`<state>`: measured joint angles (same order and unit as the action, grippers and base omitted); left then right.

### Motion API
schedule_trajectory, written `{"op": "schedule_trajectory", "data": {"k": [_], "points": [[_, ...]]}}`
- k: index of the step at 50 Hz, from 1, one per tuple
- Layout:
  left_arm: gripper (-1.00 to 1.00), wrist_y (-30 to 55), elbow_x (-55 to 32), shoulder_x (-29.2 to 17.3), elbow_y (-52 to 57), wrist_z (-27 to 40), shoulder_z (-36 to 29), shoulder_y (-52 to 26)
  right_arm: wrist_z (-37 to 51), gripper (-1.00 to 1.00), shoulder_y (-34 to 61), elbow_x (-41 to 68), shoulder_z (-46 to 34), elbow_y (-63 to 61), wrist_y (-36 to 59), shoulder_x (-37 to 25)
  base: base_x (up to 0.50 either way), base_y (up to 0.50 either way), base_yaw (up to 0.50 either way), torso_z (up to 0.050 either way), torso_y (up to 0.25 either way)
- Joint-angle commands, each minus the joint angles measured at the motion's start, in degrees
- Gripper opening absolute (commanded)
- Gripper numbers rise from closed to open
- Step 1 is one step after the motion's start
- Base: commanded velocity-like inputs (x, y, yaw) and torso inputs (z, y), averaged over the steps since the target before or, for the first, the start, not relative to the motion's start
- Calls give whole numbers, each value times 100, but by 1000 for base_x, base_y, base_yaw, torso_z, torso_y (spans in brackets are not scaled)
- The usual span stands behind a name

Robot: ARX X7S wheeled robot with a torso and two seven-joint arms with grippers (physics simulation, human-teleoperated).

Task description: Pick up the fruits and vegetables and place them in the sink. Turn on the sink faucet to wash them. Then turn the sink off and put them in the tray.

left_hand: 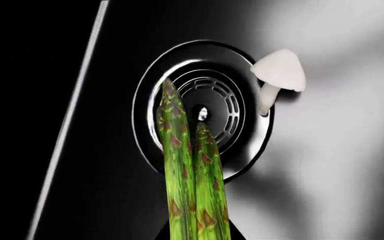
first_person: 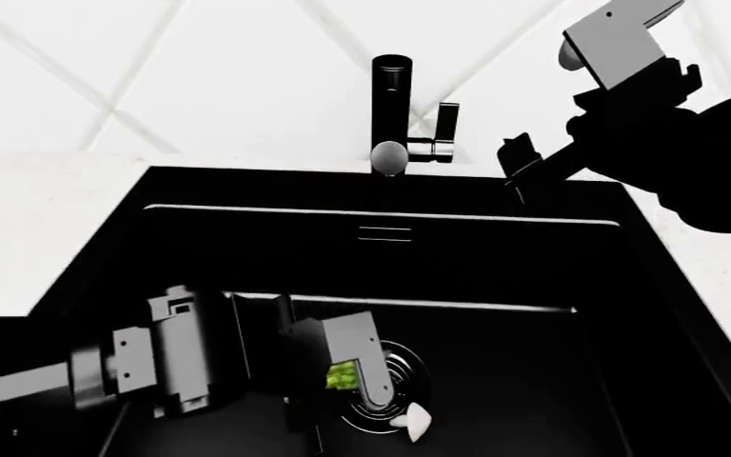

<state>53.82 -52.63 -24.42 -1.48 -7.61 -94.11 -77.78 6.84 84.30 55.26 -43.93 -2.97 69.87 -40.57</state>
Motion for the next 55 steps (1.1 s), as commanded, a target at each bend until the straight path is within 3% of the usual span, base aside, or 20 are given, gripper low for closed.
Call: {"op": "schedule_trajectory", "data": {"k": [1,12,13,35,55], "points": [[-100,-32,50,61,-62,-6,-46,38,11,100,-10,6,-2,2,-24,-11,0,0,0,0,0],[-100,-21,52,65,-24,-6,-48,19,14,100,10,15,-9,18,-23,-9,0,0,0,0,0],[100,-20,53,66,-25,-9,-50,18,13,100,13,14,-14,21,-21,-7,0,0,0,0,0],[100,136,-82,-147,180,179,80,-78,39,100,2,26,-44,22,-44,24,0,0,0,0,0],[100,136,-911,-1500,1446,1162,1121,-384,42,100,472,-525,-427,411,-172,450,0,0,0,0,0]]}}
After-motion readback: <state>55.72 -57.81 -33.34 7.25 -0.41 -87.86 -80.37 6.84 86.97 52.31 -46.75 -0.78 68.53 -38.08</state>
